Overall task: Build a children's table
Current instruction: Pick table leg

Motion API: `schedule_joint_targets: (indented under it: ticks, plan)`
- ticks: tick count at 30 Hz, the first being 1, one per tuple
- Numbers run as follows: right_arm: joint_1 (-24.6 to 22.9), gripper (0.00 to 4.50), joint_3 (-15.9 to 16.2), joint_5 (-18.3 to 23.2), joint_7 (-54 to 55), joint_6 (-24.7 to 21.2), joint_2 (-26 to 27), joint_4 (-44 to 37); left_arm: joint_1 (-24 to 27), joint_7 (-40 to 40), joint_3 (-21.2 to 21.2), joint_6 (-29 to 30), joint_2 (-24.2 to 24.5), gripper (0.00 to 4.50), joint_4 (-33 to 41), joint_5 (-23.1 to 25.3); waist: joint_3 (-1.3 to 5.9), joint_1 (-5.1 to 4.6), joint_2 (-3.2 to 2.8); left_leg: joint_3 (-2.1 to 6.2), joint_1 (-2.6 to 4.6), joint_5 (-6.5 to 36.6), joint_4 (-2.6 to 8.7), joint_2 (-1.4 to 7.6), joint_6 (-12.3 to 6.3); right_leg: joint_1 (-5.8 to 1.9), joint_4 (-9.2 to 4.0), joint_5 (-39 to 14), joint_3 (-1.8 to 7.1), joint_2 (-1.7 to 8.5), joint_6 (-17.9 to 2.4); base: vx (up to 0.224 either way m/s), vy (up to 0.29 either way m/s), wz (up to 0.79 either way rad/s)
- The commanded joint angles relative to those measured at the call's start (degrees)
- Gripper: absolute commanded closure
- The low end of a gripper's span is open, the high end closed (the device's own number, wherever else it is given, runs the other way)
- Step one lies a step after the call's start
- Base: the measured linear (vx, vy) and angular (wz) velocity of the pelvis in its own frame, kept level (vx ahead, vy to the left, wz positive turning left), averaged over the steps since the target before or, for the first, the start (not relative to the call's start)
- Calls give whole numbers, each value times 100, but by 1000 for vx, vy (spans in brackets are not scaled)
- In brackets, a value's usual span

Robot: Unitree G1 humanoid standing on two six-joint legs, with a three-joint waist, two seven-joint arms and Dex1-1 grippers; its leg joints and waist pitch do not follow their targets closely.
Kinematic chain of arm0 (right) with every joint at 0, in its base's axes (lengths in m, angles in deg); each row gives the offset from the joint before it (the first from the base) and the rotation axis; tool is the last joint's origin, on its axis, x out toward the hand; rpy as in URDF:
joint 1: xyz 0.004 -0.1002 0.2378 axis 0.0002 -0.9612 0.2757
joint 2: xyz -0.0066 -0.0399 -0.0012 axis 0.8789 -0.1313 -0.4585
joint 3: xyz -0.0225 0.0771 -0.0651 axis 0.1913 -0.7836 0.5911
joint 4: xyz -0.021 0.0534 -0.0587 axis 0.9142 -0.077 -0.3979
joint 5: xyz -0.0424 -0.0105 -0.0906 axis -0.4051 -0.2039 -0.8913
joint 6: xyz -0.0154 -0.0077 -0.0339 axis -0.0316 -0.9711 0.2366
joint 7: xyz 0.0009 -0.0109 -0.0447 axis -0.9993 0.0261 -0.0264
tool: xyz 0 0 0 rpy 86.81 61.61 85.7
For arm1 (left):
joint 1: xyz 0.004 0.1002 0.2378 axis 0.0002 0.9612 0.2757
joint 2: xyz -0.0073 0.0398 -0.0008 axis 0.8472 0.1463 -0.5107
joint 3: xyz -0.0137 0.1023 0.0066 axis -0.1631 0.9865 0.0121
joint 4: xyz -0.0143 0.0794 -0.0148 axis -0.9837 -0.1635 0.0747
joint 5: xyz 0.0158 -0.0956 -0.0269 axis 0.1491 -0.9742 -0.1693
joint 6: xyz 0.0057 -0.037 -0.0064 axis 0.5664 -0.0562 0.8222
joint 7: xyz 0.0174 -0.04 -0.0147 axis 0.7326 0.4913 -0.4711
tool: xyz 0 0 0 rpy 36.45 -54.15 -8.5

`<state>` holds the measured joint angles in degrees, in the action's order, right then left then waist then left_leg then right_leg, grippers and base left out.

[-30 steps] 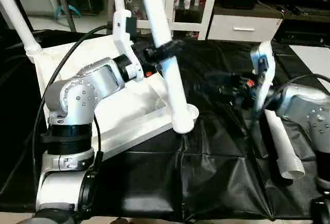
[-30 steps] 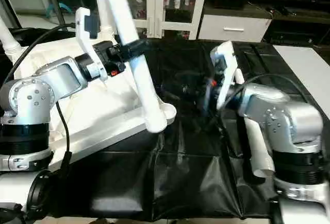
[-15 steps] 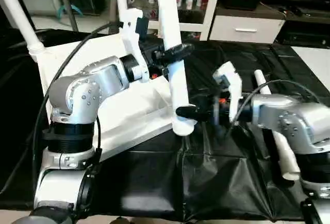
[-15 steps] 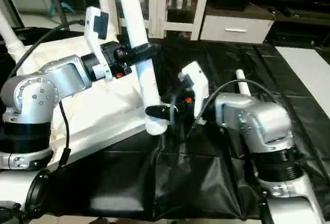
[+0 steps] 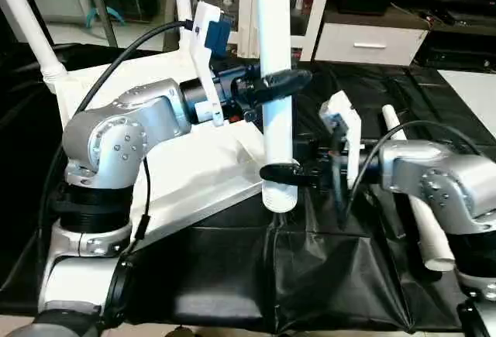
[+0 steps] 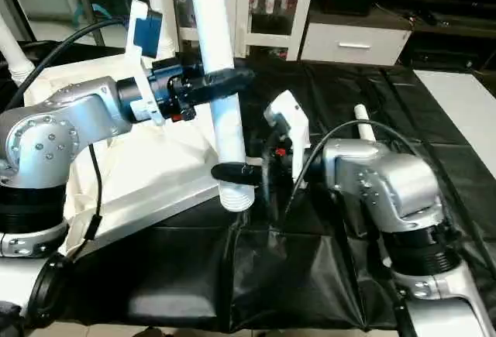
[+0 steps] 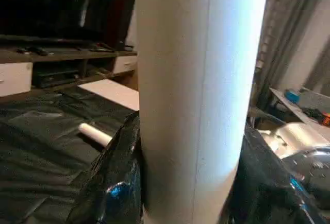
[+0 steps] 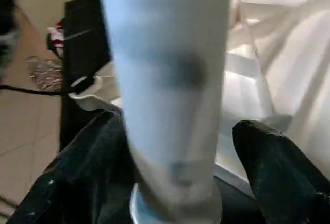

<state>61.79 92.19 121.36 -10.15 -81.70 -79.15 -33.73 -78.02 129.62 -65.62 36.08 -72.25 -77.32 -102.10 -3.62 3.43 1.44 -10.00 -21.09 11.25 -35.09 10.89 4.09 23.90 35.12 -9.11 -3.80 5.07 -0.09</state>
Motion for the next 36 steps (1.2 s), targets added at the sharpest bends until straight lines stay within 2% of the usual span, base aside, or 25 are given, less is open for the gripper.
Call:
schedule_joint_targets:
  ticks: [1, 14, 16, 18, 19, 24, 28, 29, 36]
  plan:
    - [-58, 72, 51, 86, -242, 45, -169, -208, -141, 264, 111, -111, 72, 271, 135, -62, 435, 18, 19, 12, 37, 681, 383, 148, 0, -367, -372, -1297, 238, 232, -1106, 0, 0, 0]
    - [-37, 72, 310, -135, -414, 277, -203, -58, -244, 787, 455, -257, 124, 271, 120, -8, 448, 12, 16, 10, 36, 619, 374, 152, 13, -374, -343, -1146, 241, 237, -1232, 0, 0, 0]
    - [-25, 107, 342, -168, -409, 305, -213, -49, -244, 878, 536, -269, 150, 271, 147, 14, 445, 10, 26, 8, 34, 644, 373, 147, 14, -377, -352, -1227, 243, 237, -1208, 0, 0, 0]
    - [-18, 111, 359, -183, -416, 325, -228, -43, -251, 902, 566, -283, 148, 271, 141, 28, 445, 12, 17, 8, 38, 639, 374, 149, 20, -371, -350, -1233, 244, 235, -1203, 0, 0, 0]
    - [-14, 133, 372, -192, -421, 340, -247, -35, -256, 977, 608, -295, 182, 271, 145, 29, 448, 11, 15, 11, 41, 625, 373, 154, 13, -373, -343, -1169, 241, 235, -1221, 0, 0, 0]
    - [-29, 170, 419, -222, -455, 365, -303, -66, -258, 1034, 627, -332, 206, 271, 136, 46, 450, 6, 8, 12, 39, 627, 371, 155, 14, -379, -335, -1122, 243, 231, -1244, 0, 0, 0]
    - [-58, 206, 454, -241, -477, 373, -324, -97, -266, 1051, 644, -363, 206, 271, 120, 60, 447, 4, 29, 11, 36, 660, 371, 154, 10, -381, -340, -1199, 242, 231, -1226, 0, 0, 0]
    - [-74, 225, 484, -246, -494, 375, -342, -116, -269, 1055, 640, -378, 203, 271, 112, 63, 448, 6, 21, 12, 39, 649, 369, 155, 7, -379, -339, -1188, 243, 232, -1226, 0, 0, 0]
    - [-100, 253, 532, -258, -520, 403, -387, -129, -275, 1036, 626, -436, 195, 271, 91, 90, 449, 4, 33, 7, 34, 625, 362, 152, -7, -379, -336, -1199, 246, 233, -1220, 0, 0, 0]
